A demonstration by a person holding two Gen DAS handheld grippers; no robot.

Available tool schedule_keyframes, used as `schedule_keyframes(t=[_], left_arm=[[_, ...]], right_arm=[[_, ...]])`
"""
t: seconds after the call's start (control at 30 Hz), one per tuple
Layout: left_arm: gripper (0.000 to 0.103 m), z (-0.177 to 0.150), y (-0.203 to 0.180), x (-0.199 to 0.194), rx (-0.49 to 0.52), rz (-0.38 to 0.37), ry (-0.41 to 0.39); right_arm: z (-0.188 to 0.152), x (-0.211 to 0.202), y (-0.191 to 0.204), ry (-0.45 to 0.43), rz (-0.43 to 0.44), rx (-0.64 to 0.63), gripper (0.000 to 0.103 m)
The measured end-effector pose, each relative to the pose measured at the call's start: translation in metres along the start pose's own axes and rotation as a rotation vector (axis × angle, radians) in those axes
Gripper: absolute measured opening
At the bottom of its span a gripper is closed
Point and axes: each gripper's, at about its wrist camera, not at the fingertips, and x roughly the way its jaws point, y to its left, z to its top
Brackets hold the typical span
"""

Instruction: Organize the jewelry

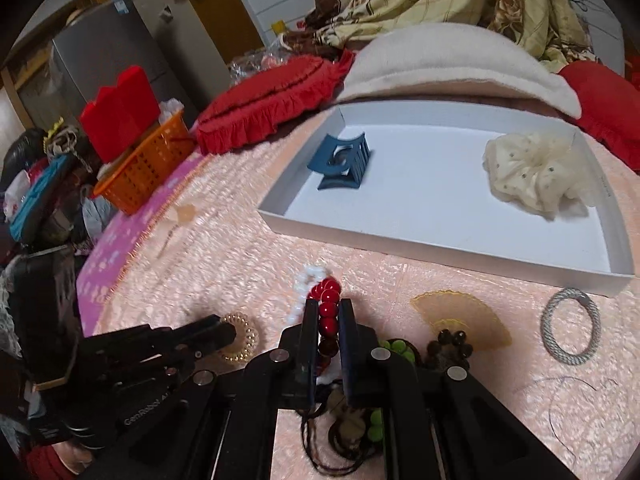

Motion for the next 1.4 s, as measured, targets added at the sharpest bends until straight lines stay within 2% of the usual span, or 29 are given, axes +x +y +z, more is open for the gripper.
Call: schedule_keyframes(t=[0.27,0.4,0.5,0.8,0.93,1.17,1.23,1.33,1.4], left_arm=[[0.010,-0.007,-0.004,-0.032,-0.006,-0.025,-0.041],[0.010,-0.011,-0.008,-0.045,0.004,-0.030,-0.057],[0.010,-0.014,-0.012,-0.051,0.010,-0.033,-0.062],[0.010,-0.021,-0.020,-0.055,0.032,-0.031,-0.060],[0.010,-0.021,-0.021,-0.054,0.033,-0.033,-0.057],[0.010,-0.024,-0.024,-0.044,0.040,-0.040,-0.031],[0.010,-0.025,-0.025,-0.042,0.044,-0.043,-0.026],[0.010,-0.026,-0.027,-0.040,0.051,-0.047,-0.020],[0.010,-0.026,-0.028,-0.038,0.053,-0.051,-0.017]], right_arm=[[-0.023,-0.041,-0.004,-0.043,0.009,0.044,0.009],[-0.047,-0.060,-0.017,-0.051,-0.088,0.066,0.009],[-0.065,-0.071,-0.035,-0.047,-0.163,0.102,0.009],[-0.102,-0.095,-0.107,-0.033,-0.218,0.341,0.009],[-0.107,-0.104,-0.121,-0.053,-0.231,0.390,0.009],[-0.101,-0.097,-0.106,-0.026,-0.151,0.311,0.009],[-0.100,-0.093,-0.093,-0.017,-0.125,0.265,0.009],[-0.097,-0.081,-0.069,0.011,-0.037,0.220,0.009],[-0.095,-0.071,-0.053,0.031,-0.026,0.166,0.009]])
